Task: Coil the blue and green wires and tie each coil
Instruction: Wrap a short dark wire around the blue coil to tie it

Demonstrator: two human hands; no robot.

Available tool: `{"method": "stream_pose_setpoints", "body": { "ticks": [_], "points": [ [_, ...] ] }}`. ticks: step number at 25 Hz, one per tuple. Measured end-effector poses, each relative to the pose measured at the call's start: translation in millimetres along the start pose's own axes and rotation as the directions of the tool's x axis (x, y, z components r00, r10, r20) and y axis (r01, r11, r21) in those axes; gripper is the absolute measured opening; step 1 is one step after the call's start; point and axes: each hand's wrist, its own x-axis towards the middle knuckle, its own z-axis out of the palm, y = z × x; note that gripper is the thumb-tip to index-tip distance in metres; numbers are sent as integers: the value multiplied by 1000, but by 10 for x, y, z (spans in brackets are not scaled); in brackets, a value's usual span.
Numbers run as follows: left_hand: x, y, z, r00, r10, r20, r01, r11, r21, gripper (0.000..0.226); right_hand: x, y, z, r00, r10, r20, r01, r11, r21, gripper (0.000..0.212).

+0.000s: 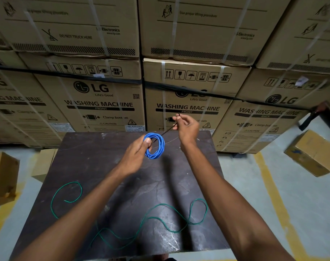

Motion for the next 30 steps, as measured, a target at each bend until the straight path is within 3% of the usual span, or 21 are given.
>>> {"method": "stream_pose_setpoints", "body": {
  "ticks": [6, 11, 15, 23, 30],
  "points": [
    [40, -47, 14, 1000, -21, -8, 21, 1000, -12, 33, -243, 48, 82, 966, 226, 125, -240, 965, 110, 8],
    [57, -84, -5, 999, -29, -19, 29, 999, 19, 28, -429, -51, 123, 905, 302, 301, -350, 929, 121, 18],
    [58, -109, -45, 1000, -4, -17, 6, 997, 79, 31, -516, -244, 131, 857, 252, 449, -277, 961, -10, 11],
    [58, -177, -105, 1000, -7, 13, 4, 978, 210, 26, -543, -392, 139, 818, 189, 543, -49, 964, -262, 5],
    [55, -170, -157, 999, -38, 18, 33, 974, 224, 30, -553, -324, 208, 798, 284, 532, -170, 952, -254, 4]
  ]
}}
